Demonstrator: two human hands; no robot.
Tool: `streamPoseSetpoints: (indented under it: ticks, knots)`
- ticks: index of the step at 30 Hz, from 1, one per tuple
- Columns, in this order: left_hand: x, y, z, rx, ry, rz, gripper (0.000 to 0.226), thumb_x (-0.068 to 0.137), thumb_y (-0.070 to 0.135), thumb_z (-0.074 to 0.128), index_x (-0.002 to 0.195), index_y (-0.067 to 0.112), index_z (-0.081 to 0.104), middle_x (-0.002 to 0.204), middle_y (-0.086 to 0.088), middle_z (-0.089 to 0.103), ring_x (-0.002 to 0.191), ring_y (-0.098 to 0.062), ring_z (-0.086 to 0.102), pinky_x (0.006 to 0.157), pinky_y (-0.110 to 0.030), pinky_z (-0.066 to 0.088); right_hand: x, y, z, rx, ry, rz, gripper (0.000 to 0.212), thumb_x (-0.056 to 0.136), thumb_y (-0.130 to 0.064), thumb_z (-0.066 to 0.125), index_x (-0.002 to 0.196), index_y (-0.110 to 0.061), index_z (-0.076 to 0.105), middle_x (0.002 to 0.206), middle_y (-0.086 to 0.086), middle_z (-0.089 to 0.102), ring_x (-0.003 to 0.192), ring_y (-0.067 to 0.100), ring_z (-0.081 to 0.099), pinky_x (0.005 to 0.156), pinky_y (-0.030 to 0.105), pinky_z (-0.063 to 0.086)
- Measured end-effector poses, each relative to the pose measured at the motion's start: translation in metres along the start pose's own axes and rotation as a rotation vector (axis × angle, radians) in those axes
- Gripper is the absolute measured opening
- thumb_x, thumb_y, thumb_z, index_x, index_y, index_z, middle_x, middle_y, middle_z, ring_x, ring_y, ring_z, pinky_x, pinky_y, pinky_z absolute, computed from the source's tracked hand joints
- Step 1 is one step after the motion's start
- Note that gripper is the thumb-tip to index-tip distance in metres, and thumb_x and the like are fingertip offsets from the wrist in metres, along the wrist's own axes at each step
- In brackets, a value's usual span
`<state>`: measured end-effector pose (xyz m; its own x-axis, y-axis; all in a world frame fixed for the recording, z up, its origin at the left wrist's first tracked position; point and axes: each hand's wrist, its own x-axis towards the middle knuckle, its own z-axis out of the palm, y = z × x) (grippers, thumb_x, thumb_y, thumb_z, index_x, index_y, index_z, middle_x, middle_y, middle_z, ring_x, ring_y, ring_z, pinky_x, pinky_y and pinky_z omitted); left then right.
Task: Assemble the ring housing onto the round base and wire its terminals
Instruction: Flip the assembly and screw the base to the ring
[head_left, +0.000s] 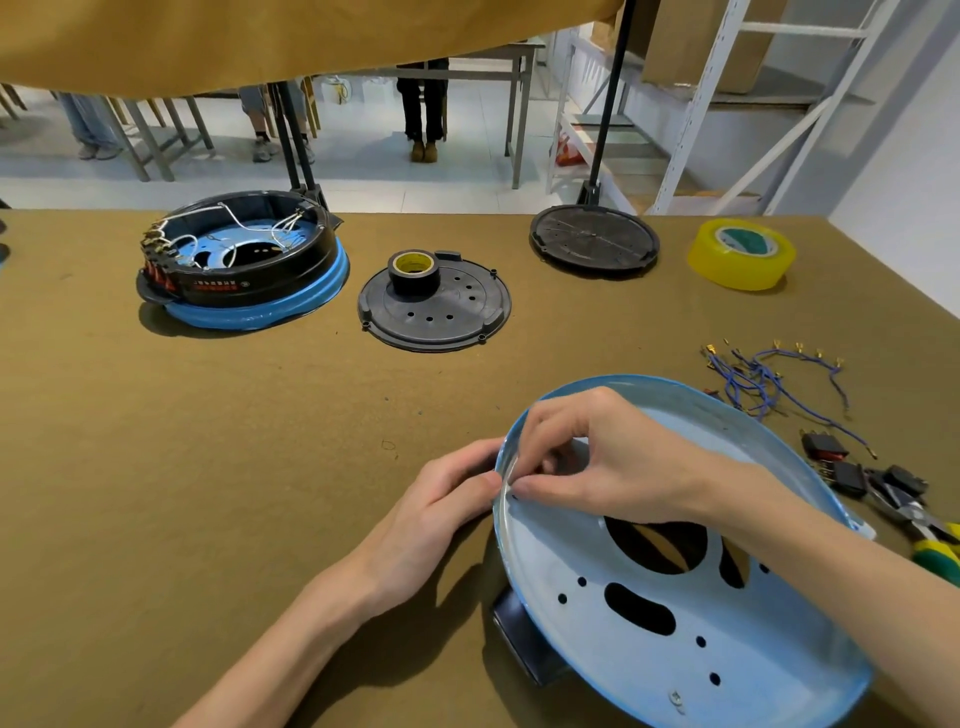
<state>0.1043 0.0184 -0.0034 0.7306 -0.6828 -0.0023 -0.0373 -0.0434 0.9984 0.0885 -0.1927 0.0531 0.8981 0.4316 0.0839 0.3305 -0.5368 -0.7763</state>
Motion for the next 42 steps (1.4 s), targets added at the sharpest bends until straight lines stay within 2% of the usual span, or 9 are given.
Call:
streamPoseSetpoints:
  ticks: [4, 13, 20, 26, 30, 32, 35, 39, 42]
  knots:
    - [0.0, 0.0, 0.0, -0.017, 0.008, 0.005, 0.04, 0.103, 0.02, 0.045, 0.139, 0.011, 0.06, 0.134, -0.01, 0.067, 0.13, -0.029, 0.06, 0.113, -0.057, 0.041, 0.001, 0.003, 0.0, -0.011, -0.039, 0.032, 0.008, 0.085, -0.013, 0.078, 0.085, -0.021, 0.081, 0.08, 0.001, 0.069, 0.066, 0.025, 0.055, 0.061, 0.04, 0.046]
    - [0.001, -0.001, 0.001, 0.01, 0.024, 0.014, 0.039, 0.104, 0.022, 0.045, 0.138, 0.016, 0.062, 0.134, -0.008, 0.068, 0.128, -0.028, 0.061, 0.112, -0.056, 0.043, 0.005, 0.006, -0.001, 0.027, -0.084, 0.088, 0.006, 0.084, -0.016, 0.08, 0.083, -0.022, 0.08, 0.082, 0.003, 0.074, 0.074, 0.033, 0.065, 0.068, 0.05, 0.053]
    - [0.0, -0.001, 0.003, 0.03, 0.037, 0.022, 0.038, 0.104, 0.021, 0.042, 0.136, 0.015, 0.063, 0.131, -0.008, 0.068, 0.126, -0.029, 0.061, 0.11, -0.059, 0.042, 0.01, 0.003, -0.001, -0.036, -0.114, 0.097, 0.008, 0.085, -0.014, 0.077, 0.081, -0.02, 0.079, 0.08, 0.004, 0.073, 0.071, 0.03, 0.064, 0.068, 0.049, 0.053]
    - [0.0, 0.002, 0.003, 0.067, 0.039, 0.04, 0.039, 0.104, 0.024, 0.042, 0.137, 0.019, 0.062, 0.132, -0.004, 0.069, 0.127, -0.026, 0.061, 0.111, -0.056, 0.043, 0.009, 0.005, -0.005, 0.028, -0.04, 0.126, 0.003, 0.084, -0.018, 0.081, 0.082, -0.021, 0.082, 0.076, -0.002, 0.076, 0.068, 0.02, 0.066, 0.063, 0.035, 0.053]
    - [-0.001, 0.003, 0.004, 0.067, 0.032, 0.055, 0.038, 0.104, 0.032, 0.045, 0.137, 0.024, 0.062, 0.131, -0.001, 0.069, 0.126, -0.023, 0.062, 0.11, -0.05, 0.046, 0.011, 0.012, -0.003, 0.005, -0.001, 0.14, 0.012, 0.082, -0.021, 0.084, 0.072, -0.021, 0.078, 0.064, -0.009, 0.071, 0.056, 0.0, 0.059, 0.055, 0.017, 0.044]
    - [-0.001, 0.004, 0.005, 0.072, 0.034, 0.063, 0.043, 0.1, 0.04, 0.045, 0.136, 0.024, 0.063, 0.13, 0.0, 0.07, 0.125, -0.022, 0.063, 0.108, -0.046, 0.048, 0.012, 0.013, -0.003, -0.006, -0.038, 0.143, 0.013, 0.083, -0.021, 0.083, 0.072, -0.021, 0.076, 0.066, -0.006, 0.072, 0.058, 0.002, 0.059, 0.056, 0.02, 0.046]
    - [0.0, 0.002, 0.005, 0.081, 0.047, 0.082, 0.042, 0.101, 0.038, 0.044, 0.133, 0.022, 0.064, 0.126, -0.002, 0.071, 0.121, -0.024, 0.064, 0.104, -0.042, 0.05, 0.01, 0.014, -0.006, 0.077, -0.074, 0.181, 0.011, 0.084, -0.024, 0.082, 0.076, -0.019, 0.076, 0.074, 0.002, 0.075, 0.066, 0.012, 0.066, 0.065, 0.036, 0.054]
    - [0.001, 0.002, 0.007, 0.1, 0.086, 0.083, 0.038, 0.103, 0.028, 0.04, 0.129, 0.024, 0.067, 0.122, -0.001, 0.072, 0.117, -0.022, 0.066, 0.1, -0.036, 0.053, 0.011, 0.01, -0.004, 0.014, -0.075, 0.169, 0.014, 0.083, -0.023, 0.084, 0.074, -0.017, 0.076, 0.064, -0.009, 0.069, 0.057, 0.004, 0.056, 0.056, 0.019, 0.045]
    - [-0.001, 0.002, 0.013, 0.129, 0.132, 0.07, 0.039, 0.102, 0.034, 0.037, 0.126, 0.027, 0.066, 0.116, 0.002, 0.073, 0.11, -0.019, 0.068, 0.094, -0.034, 0.055, 0.009, 0.003, -0.003, -0.017, -0.064, 0.182, 0.014, 0.083, -0.02, 0.084, 0.073, -0.015, 0.076, 0.061, -0.009, 0.066, 0.056, 0.002, 0.054, 0.056, 0.017, 0.043]
